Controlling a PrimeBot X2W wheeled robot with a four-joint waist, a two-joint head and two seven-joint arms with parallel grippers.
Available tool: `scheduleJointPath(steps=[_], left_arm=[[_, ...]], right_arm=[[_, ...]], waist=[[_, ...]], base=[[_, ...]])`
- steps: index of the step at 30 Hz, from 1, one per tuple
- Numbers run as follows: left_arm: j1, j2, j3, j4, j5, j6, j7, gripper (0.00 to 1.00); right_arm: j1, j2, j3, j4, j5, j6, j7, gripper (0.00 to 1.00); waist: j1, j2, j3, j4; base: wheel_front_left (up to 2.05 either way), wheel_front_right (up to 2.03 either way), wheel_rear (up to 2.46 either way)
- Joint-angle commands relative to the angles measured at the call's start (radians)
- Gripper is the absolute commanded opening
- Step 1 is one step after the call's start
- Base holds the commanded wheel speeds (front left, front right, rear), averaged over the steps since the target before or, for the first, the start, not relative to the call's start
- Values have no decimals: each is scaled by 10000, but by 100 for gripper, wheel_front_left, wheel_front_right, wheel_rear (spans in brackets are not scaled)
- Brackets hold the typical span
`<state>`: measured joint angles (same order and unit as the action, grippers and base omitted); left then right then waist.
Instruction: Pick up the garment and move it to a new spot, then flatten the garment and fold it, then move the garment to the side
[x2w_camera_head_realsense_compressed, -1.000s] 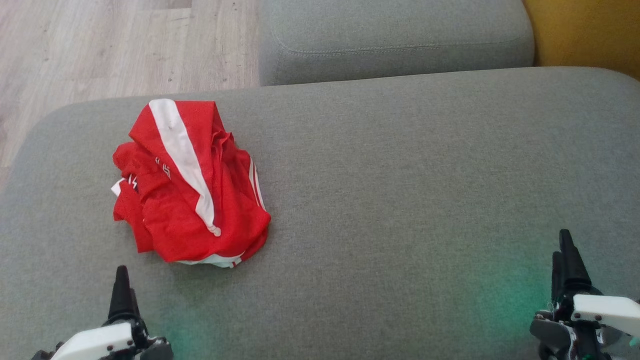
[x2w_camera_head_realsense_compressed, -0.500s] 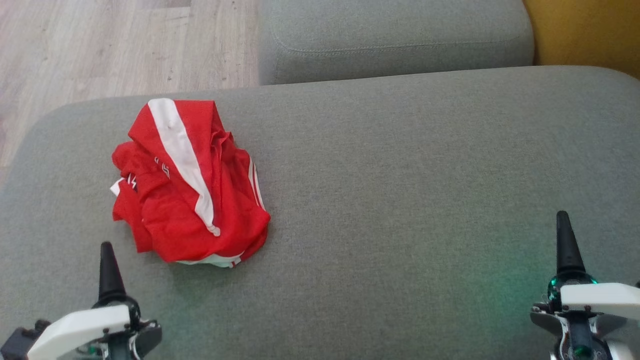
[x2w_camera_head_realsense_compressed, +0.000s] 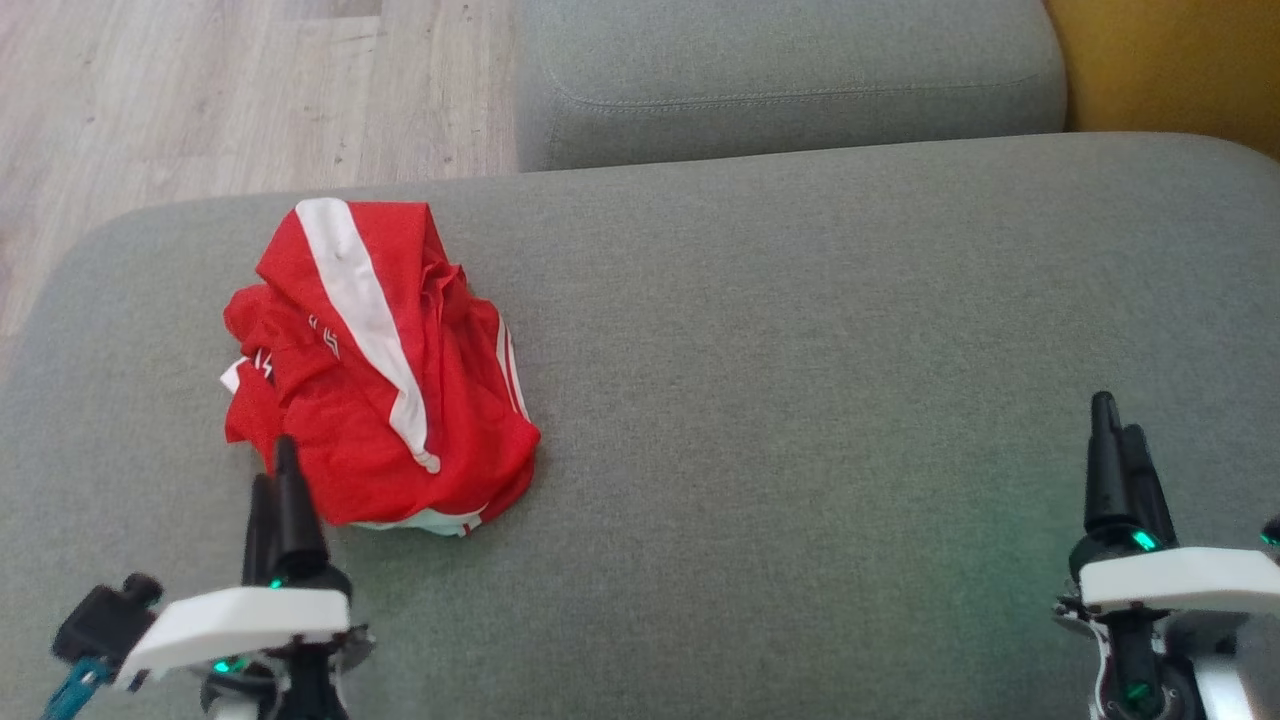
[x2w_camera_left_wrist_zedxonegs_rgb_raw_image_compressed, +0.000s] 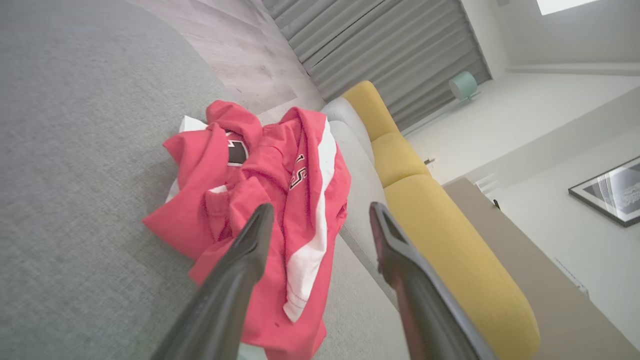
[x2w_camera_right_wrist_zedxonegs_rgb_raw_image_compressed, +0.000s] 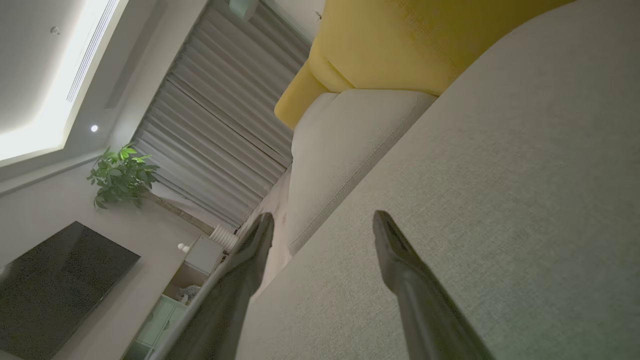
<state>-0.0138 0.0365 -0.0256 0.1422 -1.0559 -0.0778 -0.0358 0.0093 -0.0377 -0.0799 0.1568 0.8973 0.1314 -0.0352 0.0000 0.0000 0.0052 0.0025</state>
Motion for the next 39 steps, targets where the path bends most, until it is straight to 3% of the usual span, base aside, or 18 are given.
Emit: scheduleJointPath(steps=[1,11,18,39], left_arm=[[-484,80,5,-456,418,66,-112,100],[-595,183,-888,-491,2717,58,-409,100],[-734,378,-1460,-386,3759,233,-587,100],[-1367,1172,-3349,43,6765,1402,-1210,100]], right_arm=[[-362,-77,143,-455,-413,-3,-131,100],[-318,-84,486,-582,-2271,-4,-426,100],[-277,-88,570,-580,-3329,-4,-603,100],[-236,-102,1003,-884,-6771,-5,-1222,100]], waist=[[0,0,-2,2],[0,0,-11,12],[0,0,14,42],[0,0,25,14]], base=[[0,0,0],[0,0,0],[0,0,0],[0,0,0]])
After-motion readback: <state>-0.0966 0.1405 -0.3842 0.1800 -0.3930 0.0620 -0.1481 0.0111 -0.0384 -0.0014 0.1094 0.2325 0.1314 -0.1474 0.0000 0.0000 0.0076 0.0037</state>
